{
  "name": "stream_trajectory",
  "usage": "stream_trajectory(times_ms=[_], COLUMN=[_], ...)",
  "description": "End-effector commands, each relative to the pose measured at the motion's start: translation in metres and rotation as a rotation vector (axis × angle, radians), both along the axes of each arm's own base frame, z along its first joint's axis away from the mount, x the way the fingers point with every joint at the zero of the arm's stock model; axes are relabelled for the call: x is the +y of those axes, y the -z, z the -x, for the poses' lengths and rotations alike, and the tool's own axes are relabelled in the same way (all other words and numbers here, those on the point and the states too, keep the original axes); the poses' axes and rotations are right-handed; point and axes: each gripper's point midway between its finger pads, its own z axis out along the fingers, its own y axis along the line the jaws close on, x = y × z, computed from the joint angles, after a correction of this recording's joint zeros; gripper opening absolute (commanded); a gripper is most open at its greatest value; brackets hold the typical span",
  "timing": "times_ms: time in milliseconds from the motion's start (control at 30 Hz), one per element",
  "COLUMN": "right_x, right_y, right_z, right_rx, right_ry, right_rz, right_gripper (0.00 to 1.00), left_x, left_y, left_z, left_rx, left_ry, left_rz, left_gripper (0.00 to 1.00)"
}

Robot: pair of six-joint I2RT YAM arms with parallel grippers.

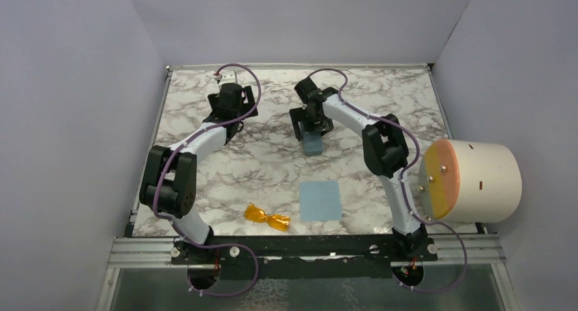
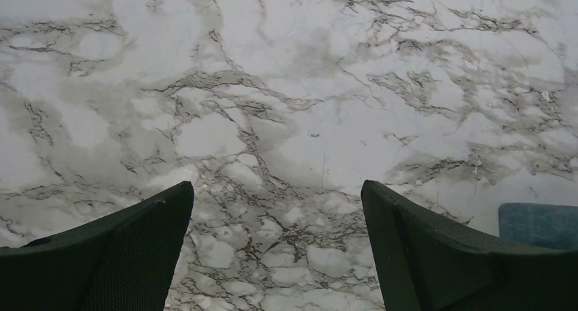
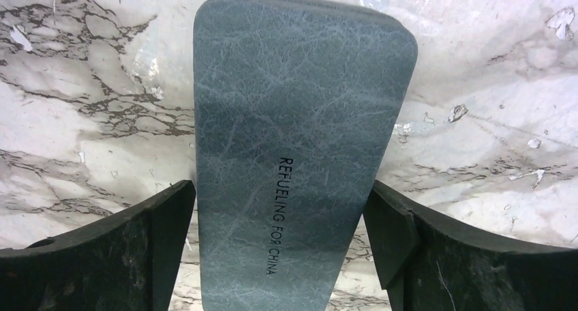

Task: Organize the sunglasses
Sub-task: Pick up the sunglasses case from the center of the board.

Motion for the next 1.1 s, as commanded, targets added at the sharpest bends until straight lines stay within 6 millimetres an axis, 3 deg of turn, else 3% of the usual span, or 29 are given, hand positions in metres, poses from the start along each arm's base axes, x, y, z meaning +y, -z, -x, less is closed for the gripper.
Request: stream_trajectory(times_ms=[0, 333, 600, 900, 1067], right_x=[0.0, -0.004, -0.004, -0.005, -0.005], right_y=[0.008, 0.021, 0.02, 0.025, 0.024], right_z=[-0.002, 0.008, 0.009, 0.014, 0.016], right_rx=[0.024, 0.067, 0.083, 0.117, 0.117], right_ry=[0.0, 0.008, -0.01, 0.002, 0.01], right_rz=[0.0, 0.01, 0.016, 0.026, 0.02], right_gripper=[0.92, 0.85, 0.89, 0.76, 0.54], left_x=[-0.002, -0.001, -0.002, 0.0, 0.0], left_y=[-0.007, -0.007, -0.006, -0.008, -0.009], left_z=[-0.007, -0.006, -0.006, -0.005, -0.005], left_rx=[-0.026, -0.027, -0.025, -0.032, -0.031], left_ry=[0.006, 0.001, 0.003, -0.007, -0.005], left_rz=[0.024, 0.022, 0.027, 0.025, 0.026], left_gripper=[0.97, 0.97, 0.97, 0.97, 0.97])
